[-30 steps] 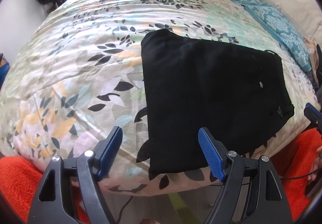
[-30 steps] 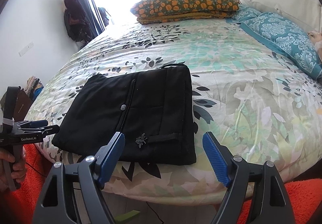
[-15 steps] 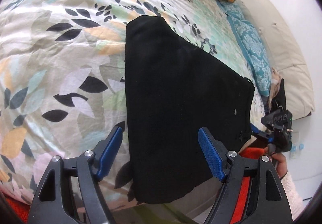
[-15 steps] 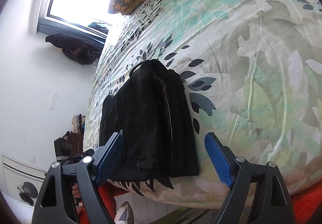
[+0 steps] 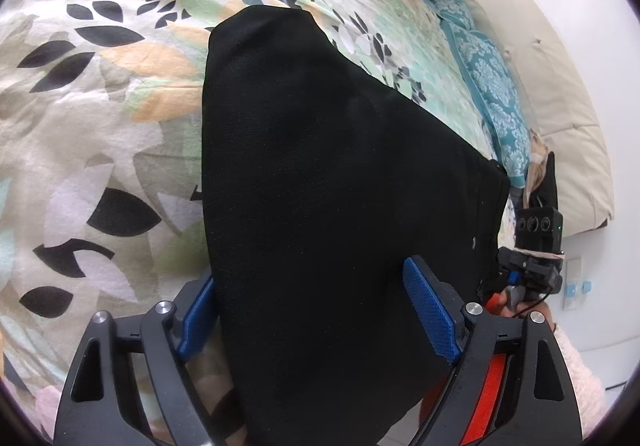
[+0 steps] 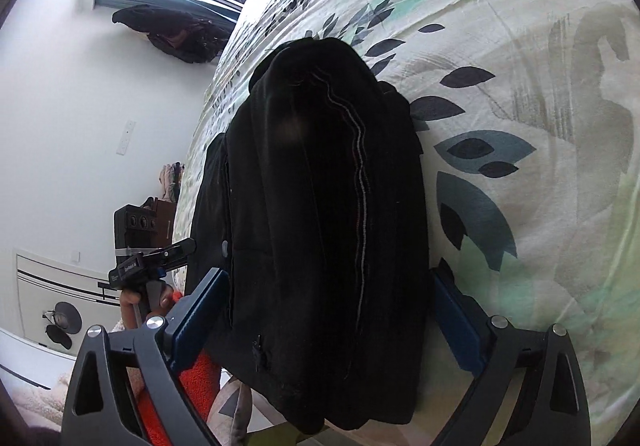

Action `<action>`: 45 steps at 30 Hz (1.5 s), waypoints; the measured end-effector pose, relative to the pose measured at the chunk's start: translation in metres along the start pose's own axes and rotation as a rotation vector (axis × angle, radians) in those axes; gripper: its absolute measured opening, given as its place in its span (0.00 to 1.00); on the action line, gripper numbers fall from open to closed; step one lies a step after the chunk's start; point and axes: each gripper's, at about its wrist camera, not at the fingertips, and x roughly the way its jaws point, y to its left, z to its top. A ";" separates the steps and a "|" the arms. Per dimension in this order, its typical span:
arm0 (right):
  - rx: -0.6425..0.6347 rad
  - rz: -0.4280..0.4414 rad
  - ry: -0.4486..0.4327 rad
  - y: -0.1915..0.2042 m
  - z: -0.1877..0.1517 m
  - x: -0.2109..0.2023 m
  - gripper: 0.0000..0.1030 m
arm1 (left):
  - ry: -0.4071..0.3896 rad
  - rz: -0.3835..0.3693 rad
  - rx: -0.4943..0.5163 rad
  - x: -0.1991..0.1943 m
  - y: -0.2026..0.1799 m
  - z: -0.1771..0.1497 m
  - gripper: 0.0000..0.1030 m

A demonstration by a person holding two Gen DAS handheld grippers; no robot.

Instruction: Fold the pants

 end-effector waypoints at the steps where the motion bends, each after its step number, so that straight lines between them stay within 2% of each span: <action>1: -0.013 -0.012 0.003 0.002 -0.001 0.003 0.95 | -0.002 -0.006 -0.013 0.000 0.000 0.001 0.85; 3: -0.021 -0.003 -0.002 0.003 -0.003 0.003 0.95 | -0.005 -0.023 -0.026 -0.001 0.002 0.001 0.83; 4: -0.021 0.003 -0.005 0.002 -0.004 0.002 0.92 | -0.001 -0.030 -0.029 -0.002 0.003 0.000 0.83; 5: -0.018 0.006 -0.004 0.001 -0.006 0.000 0.86 | 0.003 -0.027 -0.032 -0.003 0.003 -0.001 0.81; 6: -0.017 0.006 0.000 0.000 -0.012 -0.006 0.81 | -0.003 0.004 -0.031 -0.004 0.002 -0.002 0.69; 7: -0.016 -0.001 0.004 -0.002 -0.012 -0.006 0.68 | -0.009 0.040 -0.026 -0.006 0.001 -0.002 0.48; 8: -0.016 0.010 0.002 -0.003 -0.012 -0.007 0.55 | -0.013 0.037 -0.029 -0.009 0.001 -0.003 0.42; 9: -0.023 0.022 -0.003 -0.003 -0.011 -0.009 0.52 | -0.026 0.024 -0.035 -0.012 0.000 -0.003 0.28; 10: -0.042 0.024 -0.009 0.001 -0.012 -0.010 0.46 | -0.038 0.023 -0.038 -0.016 -0.003 -0.003 0.19; 13: -0.073 0.049 -0.040 0.014 -0.013 -0.018 0.38 | -0.076 0.023 -0.042 -0.032 -0.014 -0.004 0.16; 19: -0.138 0.117 -0.073 0.064 -0.014 -0.034 0.35 | -0.137 -0.006 -0.015 -0.085 -0.037 0.000 0.15; 23: -0.165 0.190 -0.095 0.094 -0.007 -0.043 0.35 | -0.172 -0.018 -0.024 -0.121 -0.033 0.004 0.16; 25: -0.154 0.201 -0.096 0.099 -0.003 -0.037 0.35 | -0.185 -0.003 -0.023 -0.129 -0.026 0.008 0.16; 27: -0.143 0.167 -0.087 0.094 -0.001 -0.024 0.35 | -0.187 0.039 -0.016 -0.125 -0.016 0.009 0.17; 28: -0.128 0.138 -0.079 0.086 -0.001 -0.016 0.35 | -0.185 0.077 -0.005 -0.116 -0.010 0.010 0.22; 29: -0.114 0.096 -0.066 0.078 -0.002 -0.007 0.36 | -0.181 0.151 0.009 -0.104 -0.004 0.009 0.28; 30: -0.090 0.033 -0.049 0.070 -0.003 0.005 0.38 | -0.175 0.265 0.014 -0.091 0.002 0.006 0.40; 31: -0.061 -0.063 -0.038 0.062 -0.004 0.014 0.48 | -0.170 0.406 0.011 -0.081 0.008 0.002 0.44; 32: -0.038 -0.158 -0.032 0.054 -0.008 0.020 0.59 | -0.186 0.512 0.014 -0.078 0.010 -0.004 0.44; 33: -0.027 -0.202 -0.044 0.046 -0.013 0.017 0.62 | -0.220 0.531 0.019 -0.085 0.015 -0.014 0.48; 34: -0.031 -0.196 -0.078 0.046 -0.018 0.009 0.66 | -0.252 0.514 0.023 -0.093 0.014 -0.023 0.57; 35: -0.048 -0.225 -0.122 0.050 -0.024 -0.003 0.76 | -0.283 0.530 0.033 -0.103 0.011 -0.031 0.61; 36: -0.079 -0.273 -0.159 0.057 -0.030 -0.014 0.81 | -0.315 0.572 0.055 -0.114 0.005 -0.040 0.66; 38: -0.153 -0.380 -0.215 0.077 -0.040 -0.034 0.98 | -0.370 0.637 0.122 -0.127 -0.017 -0.051 0.69; 40: -0.225 -0.491 -0.276 0.103 -0.047 -0.048 1.00 | -0.412 0.681 0.173 -0.133 -0.039 -0.061 0.77; 43: -0.339 -0.623 -0.367 0.141 -0.068 -0.061 1.00 | -0.445 0.740 0.196 -0.130 -0.063 -0.069 0.77; 45: -0.394 -0.679 -0.419 0.164 -0.084 -0.063 1.00 | -0.462 0.758 0.181 -0.125 -0.073 -0.073 0.77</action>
